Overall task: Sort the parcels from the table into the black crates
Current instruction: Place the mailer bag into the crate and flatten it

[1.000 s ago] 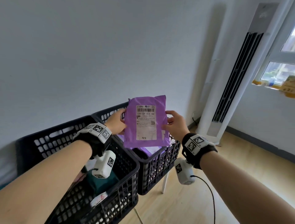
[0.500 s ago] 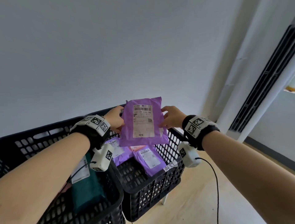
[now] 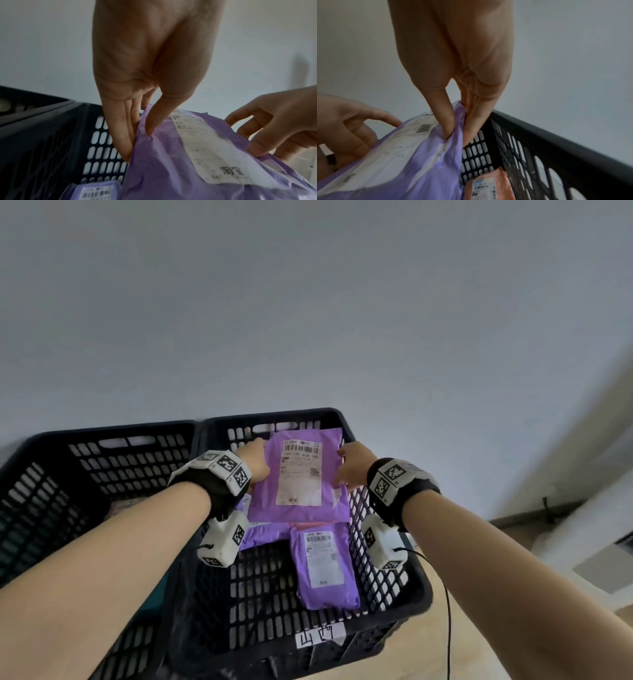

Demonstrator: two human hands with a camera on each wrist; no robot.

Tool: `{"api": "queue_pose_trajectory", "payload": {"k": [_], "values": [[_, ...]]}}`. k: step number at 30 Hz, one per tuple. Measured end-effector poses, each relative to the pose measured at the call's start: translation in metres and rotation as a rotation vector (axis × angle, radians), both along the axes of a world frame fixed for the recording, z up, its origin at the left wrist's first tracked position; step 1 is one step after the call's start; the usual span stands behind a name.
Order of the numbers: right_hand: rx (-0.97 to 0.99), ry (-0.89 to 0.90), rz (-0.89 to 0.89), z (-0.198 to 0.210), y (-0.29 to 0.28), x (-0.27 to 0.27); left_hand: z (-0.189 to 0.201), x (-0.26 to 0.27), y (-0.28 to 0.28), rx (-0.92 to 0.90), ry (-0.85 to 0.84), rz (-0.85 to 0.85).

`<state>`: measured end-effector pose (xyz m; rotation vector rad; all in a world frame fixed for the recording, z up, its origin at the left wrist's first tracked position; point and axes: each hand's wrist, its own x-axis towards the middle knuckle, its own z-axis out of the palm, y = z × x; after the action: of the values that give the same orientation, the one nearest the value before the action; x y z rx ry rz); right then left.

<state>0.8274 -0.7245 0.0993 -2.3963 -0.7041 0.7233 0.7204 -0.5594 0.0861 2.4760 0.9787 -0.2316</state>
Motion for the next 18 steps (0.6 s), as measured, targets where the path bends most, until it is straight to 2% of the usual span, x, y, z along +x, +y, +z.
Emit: {"api": "queue_pose_trajectory", "payload": {"k": [7,13,18], "values": [[-0.102,0.042,0.072,-0.045,0.034,0.016,-0.032,0.004,0.012,-0.012,0.106,0.093],[-0.166,0.062,0.051,-0.078,0.05,0.014,-0.052,0.005,0.01,0.036,0.206,0.017],[-0.263,0.109,0.082,-0.109,0.058,0.009,-0.091,0.003,0.019,0.015,0.271,-0.014]]}}
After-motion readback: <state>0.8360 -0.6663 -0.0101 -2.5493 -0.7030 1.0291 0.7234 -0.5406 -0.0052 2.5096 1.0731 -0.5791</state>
